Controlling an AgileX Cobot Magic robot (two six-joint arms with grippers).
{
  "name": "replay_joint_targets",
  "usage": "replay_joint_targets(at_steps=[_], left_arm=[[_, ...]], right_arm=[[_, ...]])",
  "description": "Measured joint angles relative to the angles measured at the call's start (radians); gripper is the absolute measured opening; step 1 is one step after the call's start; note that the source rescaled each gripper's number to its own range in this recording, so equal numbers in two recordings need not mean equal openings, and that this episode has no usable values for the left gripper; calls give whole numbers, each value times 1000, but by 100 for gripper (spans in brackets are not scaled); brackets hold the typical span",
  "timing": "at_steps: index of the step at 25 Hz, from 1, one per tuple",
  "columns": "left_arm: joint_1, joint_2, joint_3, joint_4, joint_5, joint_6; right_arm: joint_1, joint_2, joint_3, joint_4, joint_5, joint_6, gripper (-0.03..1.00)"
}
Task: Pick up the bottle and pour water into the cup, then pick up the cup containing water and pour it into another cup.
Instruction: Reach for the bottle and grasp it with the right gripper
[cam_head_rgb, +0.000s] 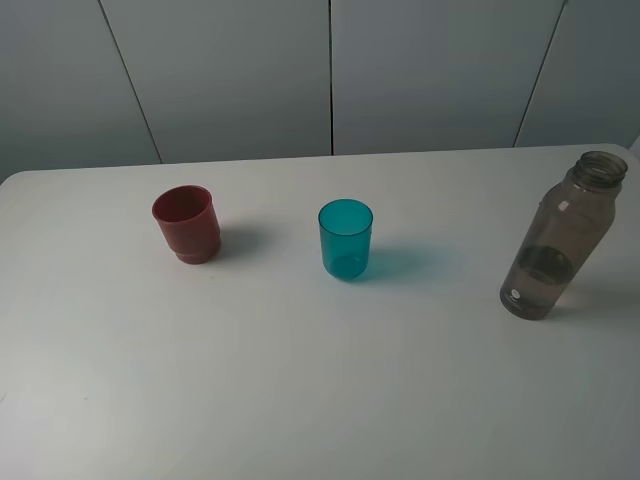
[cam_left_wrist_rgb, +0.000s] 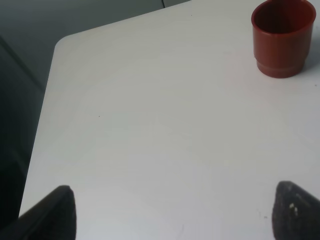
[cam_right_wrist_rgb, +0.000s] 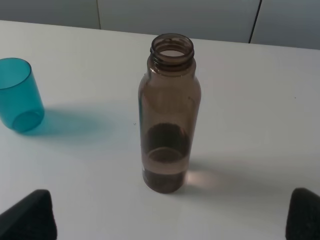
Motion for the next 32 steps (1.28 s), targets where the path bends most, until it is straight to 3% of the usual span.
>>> replay_joint_targets(at_steps=[32], left_arm=[[0, 0, 0, 0, 0, 0]], right_arm=[[0, 0, 0, 0, 0, 0, 99]])
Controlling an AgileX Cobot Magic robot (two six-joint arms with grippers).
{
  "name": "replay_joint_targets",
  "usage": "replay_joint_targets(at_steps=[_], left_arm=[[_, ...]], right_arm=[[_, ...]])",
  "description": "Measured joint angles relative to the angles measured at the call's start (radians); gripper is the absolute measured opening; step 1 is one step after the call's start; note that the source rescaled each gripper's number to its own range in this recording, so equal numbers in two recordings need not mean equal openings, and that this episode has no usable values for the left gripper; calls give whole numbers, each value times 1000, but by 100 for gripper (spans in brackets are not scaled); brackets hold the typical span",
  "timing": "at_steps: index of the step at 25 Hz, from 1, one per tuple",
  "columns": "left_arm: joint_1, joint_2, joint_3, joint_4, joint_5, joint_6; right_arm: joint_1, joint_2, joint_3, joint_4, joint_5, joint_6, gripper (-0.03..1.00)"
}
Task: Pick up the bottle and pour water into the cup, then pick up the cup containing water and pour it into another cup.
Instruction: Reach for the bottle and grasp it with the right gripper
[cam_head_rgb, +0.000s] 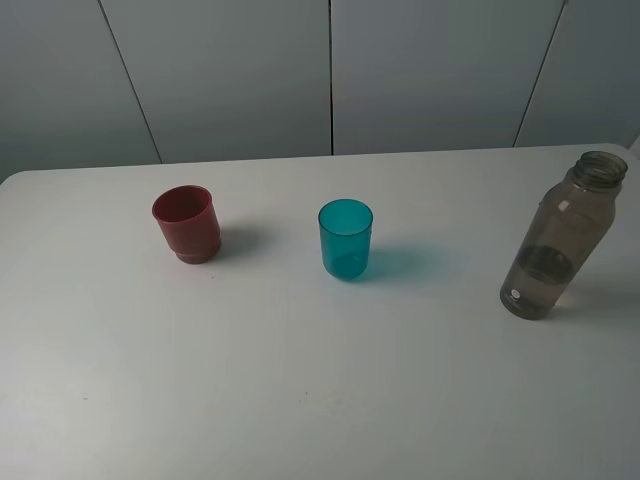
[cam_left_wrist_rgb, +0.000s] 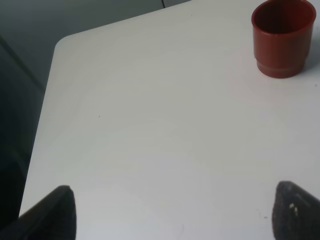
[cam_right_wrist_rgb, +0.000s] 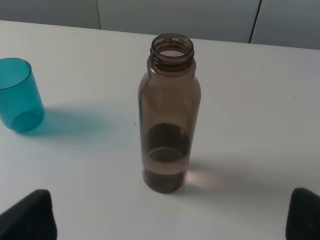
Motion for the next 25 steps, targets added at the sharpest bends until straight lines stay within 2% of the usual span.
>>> replay_joint_targets(at_steps=[20, 25], left_arm=[[0, 0, 0, 0, 0, 0], [0, 0, 0, 0, 0, 0]], right_arm=[[0, 0, -3, -14, -5, 10, 99], [0, 158, -168, -33, -22, -8, 99]])
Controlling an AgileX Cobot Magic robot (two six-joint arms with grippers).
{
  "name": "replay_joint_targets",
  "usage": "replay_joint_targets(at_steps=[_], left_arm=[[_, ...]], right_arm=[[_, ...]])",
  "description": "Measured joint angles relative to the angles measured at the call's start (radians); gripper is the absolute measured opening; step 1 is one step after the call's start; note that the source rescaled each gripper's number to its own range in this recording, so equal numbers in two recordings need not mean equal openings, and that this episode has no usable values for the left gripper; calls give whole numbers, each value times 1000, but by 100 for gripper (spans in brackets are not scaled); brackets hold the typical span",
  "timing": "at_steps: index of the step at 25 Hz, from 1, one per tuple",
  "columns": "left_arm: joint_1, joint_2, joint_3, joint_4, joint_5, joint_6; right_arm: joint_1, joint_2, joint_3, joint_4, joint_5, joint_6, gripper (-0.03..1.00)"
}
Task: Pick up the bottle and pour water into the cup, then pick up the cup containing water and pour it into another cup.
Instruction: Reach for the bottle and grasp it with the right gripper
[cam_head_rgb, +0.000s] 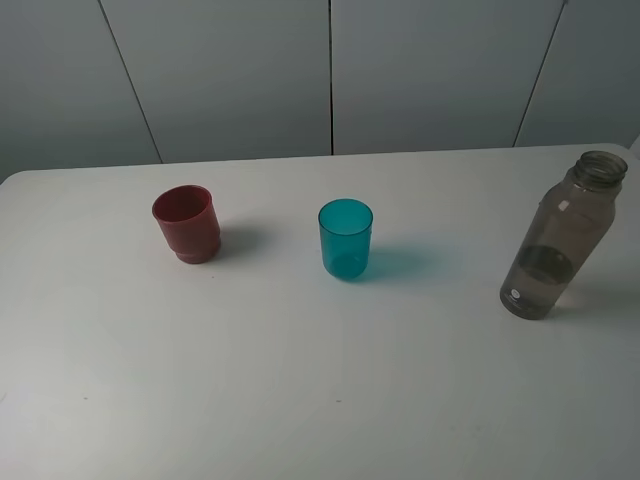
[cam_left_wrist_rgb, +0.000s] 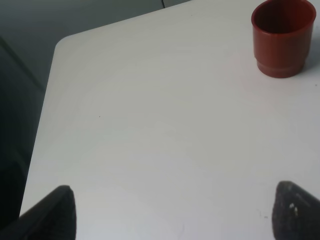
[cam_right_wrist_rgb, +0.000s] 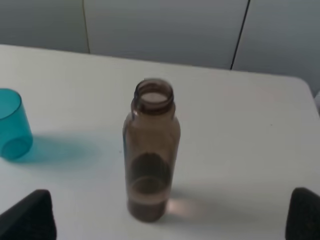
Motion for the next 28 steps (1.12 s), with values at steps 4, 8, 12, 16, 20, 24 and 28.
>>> replay_joint_targets(at_steps=[4, 8, 12, 16, 20, 24, 28], left_arm=[[0, 0, 0, 0, 0, 0], [0, 0, 0, 0, 0, 0], [0, 0, 0, 0, 0, 0], [0, 0, 0, 0, 0, 0], [0, 0, 0, 0, 0, 0], [0, 0, 0, 0, 0, 0], [0, 0, 0, 0, 0, 0]], right_arm=[[0, 202, -180, -14, -9, -18, 99], [0, 364, -282, -18, -20, -22, 99], [0, 463, -277, 3, -14, -27, 99], [0, 540, -217, 43, -1, -30, 99], [44, 598, -65, 60, -33, -31, 99], [107, 617, 97, 67, -175, -32, 99], [141, 617, 223, 81, -362, -32, 99]])
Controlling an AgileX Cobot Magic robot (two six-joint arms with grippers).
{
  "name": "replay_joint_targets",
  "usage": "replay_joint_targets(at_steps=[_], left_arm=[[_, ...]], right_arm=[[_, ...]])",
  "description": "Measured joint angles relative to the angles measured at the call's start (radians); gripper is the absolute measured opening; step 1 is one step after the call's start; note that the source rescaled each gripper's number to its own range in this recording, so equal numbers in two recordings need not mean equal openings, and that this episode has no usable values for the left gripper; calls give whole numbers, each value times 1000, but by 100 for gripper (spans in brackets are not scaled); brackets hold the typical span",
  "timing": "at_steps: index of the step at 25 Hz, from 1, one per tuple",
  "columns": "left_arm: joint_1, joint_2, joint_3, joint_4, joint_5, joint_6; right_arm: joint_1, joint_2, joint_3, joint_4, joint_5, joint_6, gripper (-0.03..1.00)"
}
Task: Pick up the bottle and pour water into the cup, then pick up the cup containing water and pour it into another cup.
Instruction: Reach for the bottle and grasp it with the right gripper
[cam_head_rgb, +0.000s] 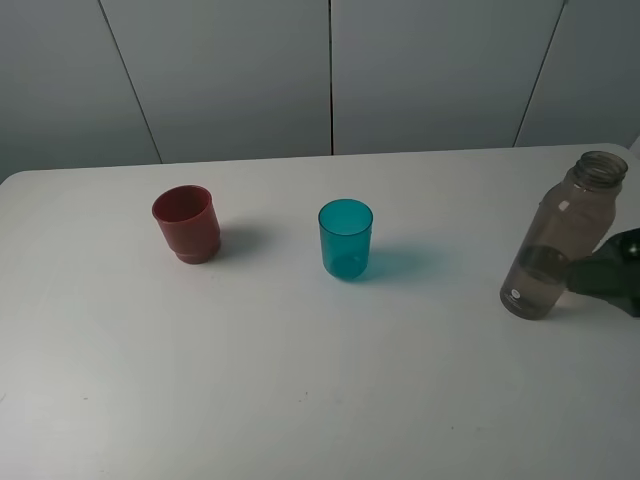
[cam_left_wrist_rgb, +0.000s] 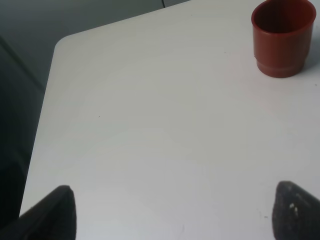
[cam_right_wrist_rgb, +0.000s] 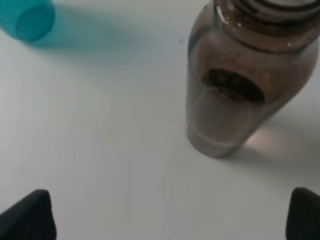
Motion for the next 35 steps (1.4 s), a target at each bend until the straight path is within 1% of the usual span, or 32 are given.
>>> replay_joint_targets(at_steps=[3, 7, 14, 18, 20, 23, 26, 30, 33, 35], left_arm=[[0, 0, 0, 0, 0, 0], [0, 0, 0, 0, 0, 0], [0, 0, 0, 0, 0, 0], [0, 0, 0, 0, 0, 0], [0, 0, 0, 0, 0, 0], [0, 0, 0, 0, 0, 0], [0, 0, 0, 0, 0, 0], [0, 0, 0, 0, 0, -2], [0, 0, 0, 0, 0, -2], [0, 0, 0, 0, 0, -2]], right_arm=[[5, 2, 101, 2, -124, 0, 99], [6, 2, 186, 2, -232, 0, 99], [8, 38, 202, 8, -382, 0, 99], [8, 139, 202, 64, -494, 10, 99], [8, 196, 202, 91, -534, 18, 99], [8, 274, 202, 113, -576, 29, 99], [8, 321, 202, 126, -596, 52, 99], [8, 337, 202, 130, -609, 67, 99], [8, 337, 206, 130, -620, 104, 99], [8, 337, 232, 133, -670, 135, 99]])
